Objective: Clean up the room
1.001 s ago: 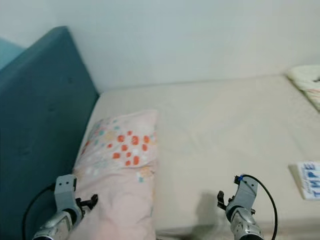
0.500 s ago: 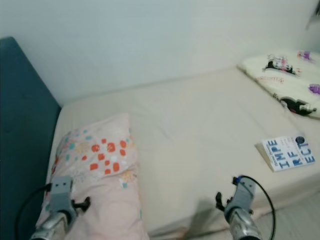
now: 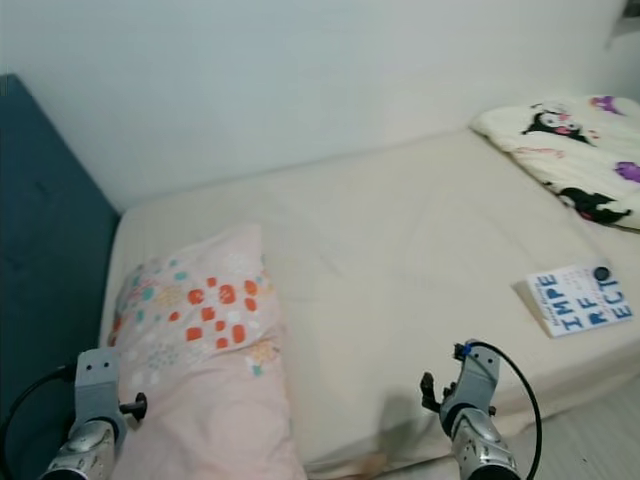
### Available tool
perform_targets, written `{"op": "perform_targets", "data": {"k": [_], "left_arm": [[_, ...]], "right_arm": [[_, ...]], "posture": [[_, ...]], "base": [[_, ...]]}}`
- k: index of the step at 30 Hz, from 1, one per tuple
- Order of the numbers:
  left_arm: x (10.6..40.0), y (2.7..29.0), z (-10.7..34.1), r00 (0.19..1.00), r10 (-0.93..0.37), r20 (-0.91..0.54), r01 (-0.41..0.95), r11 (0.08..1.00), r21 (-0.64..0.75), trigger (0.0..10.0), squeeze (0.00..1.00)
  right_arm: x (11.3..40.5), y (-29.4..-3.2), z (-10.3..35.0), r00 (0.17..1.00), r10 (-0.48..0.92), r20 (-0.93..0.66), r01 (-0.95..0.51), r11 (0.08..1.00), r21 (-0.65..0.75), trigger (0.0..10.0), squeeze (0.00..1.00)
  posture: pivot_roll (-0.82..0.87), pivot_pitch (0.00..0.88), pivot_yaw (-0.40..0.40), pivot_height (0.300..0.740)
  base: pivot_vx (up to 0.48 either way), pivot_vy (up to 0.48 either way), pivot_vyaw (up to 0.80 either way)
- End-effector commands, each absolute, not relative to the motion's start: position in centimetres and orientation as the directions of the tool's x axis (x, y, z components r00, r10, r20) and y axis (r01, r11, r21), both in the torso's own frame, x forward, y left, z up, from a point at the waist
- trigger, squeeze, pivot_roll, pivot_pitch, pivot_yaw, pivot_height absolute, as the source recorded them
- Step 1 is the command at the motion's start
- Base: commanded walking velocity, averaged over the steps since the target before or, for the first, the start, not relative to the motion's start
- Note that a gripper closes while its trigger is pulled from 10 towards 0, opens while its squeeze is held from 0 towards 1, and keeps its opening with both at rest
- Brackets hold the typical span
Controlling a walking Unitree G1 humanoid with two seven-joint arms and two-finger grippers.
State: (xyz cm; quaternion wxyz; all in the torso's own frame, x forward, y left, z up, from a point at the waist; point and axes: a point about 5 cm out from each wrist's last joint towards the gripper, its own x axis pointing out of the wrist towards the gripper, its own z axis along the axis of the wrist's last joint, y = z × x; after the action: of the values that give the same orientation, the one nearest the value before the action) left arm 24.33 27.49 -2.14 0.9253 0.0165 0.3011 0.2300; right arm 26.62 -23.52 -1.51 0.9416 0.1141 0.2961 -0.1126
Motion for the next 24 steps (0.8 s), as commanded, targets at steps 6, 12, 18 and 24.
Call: {"op": "perform_targets", "data": {"k": [6, 12, 18, 24], "left_arm": [[23.1, 24.7, -4.2, 0.723, 0.246, -0.646, -0.381, 0.922, -0.075, 10.0, 0.0], [23.0, 23.3, -4.6, 0.763, 0.116, -0.635, -0.337, 0.911, -0.238, 10.0, 0.0], [22.8, 23.8, -4.6, 0.763, 0.134, -0.632, -0.331, 0.921, -0.204, 10.0, 0.0], [22.8, 25.0, -4.2, 0.745, 0.231, -0.625, -0.335, 0.941, -0.052, 10.0, 0.0]], "right_arm": [[26.5, -23.6, -1.6, 0.791, -0.147, -0.594, 0.275, 0.952, 0.132, 10.0, 0.0], [26.5, -24.0, -1.5, 0.789, -0.153, -0.596, 0.277, 0.953, 0.122, 10.0, 0.0], [26.6, -24.0, -1.4, 0.79, -0.154, -0.594, 0.275, 0.954, 0.118, 10.0, 0.0], [26.6, -24.0, -1.3, 0.792, -0.151, -0.592, 0.27, 0.956, 0.118, 10.0, 0.0]], "posture": [[-0.08, 0.116, 0.102, 0.705], [-0.09, 0.115, 0.101, 0.68], [-0.09, 0.113, 0.101, 0.655], [-0.09, 0.114, 0.102, 0.63]], "base": [[0.0, 0.0, 0.0], [0.0, 0.0, 0.0], [0.0, 0.0, 0.0], [0.0, 0.0, 0.0]]}}
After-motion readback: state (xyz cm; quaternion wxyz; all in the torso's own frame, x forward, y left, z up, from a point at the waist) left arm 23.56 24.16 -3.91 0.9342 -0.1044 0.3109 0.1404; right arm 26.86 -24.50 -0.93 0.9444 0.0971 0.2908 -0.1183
